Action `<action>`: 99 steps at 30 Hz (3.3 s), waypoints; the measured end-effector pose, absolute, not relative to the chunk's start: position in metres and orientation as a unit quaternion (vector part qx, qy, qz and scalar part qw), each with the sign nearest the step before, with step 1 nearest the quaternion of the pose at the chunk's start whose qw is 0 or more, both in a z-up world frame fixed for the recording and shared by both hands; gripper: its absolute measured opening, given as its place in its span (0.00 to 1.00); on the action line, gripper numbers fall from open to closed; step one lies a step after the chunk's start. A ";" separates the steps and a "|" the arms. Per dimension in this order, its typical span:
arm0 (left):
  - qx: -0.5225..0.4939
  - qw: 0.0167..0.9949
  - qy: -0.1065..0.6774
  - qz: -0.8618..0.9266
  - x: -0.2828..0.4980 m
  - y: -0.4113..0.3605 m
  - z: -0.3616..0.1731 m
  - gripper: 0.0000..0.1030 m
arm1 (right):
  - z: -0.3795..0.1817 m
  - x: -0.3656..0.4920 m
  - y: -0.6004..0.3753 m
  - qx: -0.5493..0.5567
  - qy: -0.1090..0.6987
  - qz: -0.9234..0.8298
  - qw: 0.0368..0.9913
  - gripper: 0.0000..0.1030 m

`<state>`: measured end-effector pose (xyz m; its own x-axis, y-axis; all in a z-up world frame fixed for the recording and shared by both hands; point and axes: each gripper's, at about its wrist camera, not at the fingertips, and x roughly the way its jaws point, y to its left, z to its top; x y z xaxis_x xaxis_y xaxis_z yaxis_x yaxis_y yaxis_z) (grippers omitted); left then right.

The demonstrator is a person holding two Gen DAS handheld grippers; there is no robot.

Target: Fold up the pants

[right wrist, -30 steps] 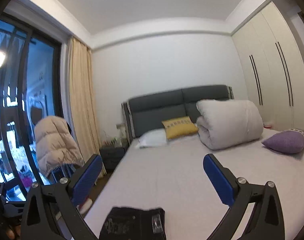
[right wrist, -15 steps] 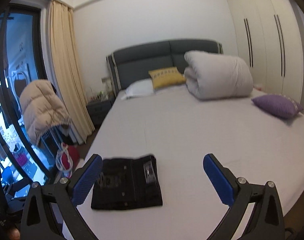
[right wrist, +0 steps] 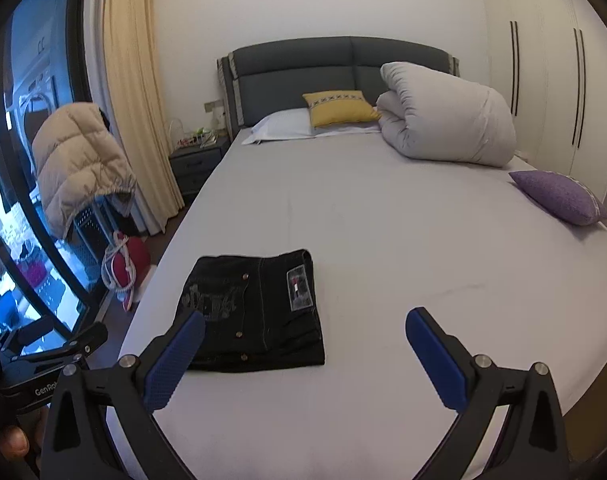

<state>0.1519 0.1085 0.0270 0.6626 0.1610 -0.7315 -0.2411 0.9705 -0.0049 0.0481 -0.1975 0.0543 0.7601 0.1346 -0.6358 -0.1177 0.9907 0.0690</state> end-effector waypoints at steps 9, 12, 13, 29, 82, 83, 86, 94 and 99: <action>-0.057 0.906 0.404 0.110 0.154 0.114 0.012 1.00 | 0.048 0.051 -0.184 -0.005 0.355 0.080 0.931 1.00; -0.059 0.905 0.407 0.109 0.155 0.116 0.008 1.00 | 0.045 0.051 -0.181 -0.008 0.362 0.083 0.928 1.00; -0.060 0.904 0.409 0.108 0.156 0.116 0.007 1.00 | 0.044 0.051 -0.181 -0.008 0.363 0.083 0.928 1.00; -0.062 0.901 0.416 0.109 0.159 0.118 -0.005 1.00 | 0.037 0.055 -0.176 -0.008 0.380 0.086 0.921 1.00; -0.064 0.898 0.423 0.101 0.162 0.115 -0.014 1.00 | 0.027 0.051 -0.178 -0.011 0.390 0.088 0.916 1.00; -0.064 0.898 0.423 0.101 0.162 0.115 -0.014 1.00 | 0.027 0.051 -0.178 -0.010 0.390 0.088 0.916 1.00; -0.065 0.898 0.424 0.101 0.162 0.115 -0.014 1.00 | 0.026 0.050 -0.178 -0.011 0.391 0.089 0.916 1.00; -0.065 0.898 0.424 0.100 0.163 0.115 -0.015 1.00 | 0.027 0.051 -0.178 -0.011 0.391 0.089 0.916 1.00; -0.066 0.897 0.425 0.099 0.162 0.115 -0.016 1.00 | 0.027 0.051 -0.178 -0.011 0.391 0.089 0.916 1.00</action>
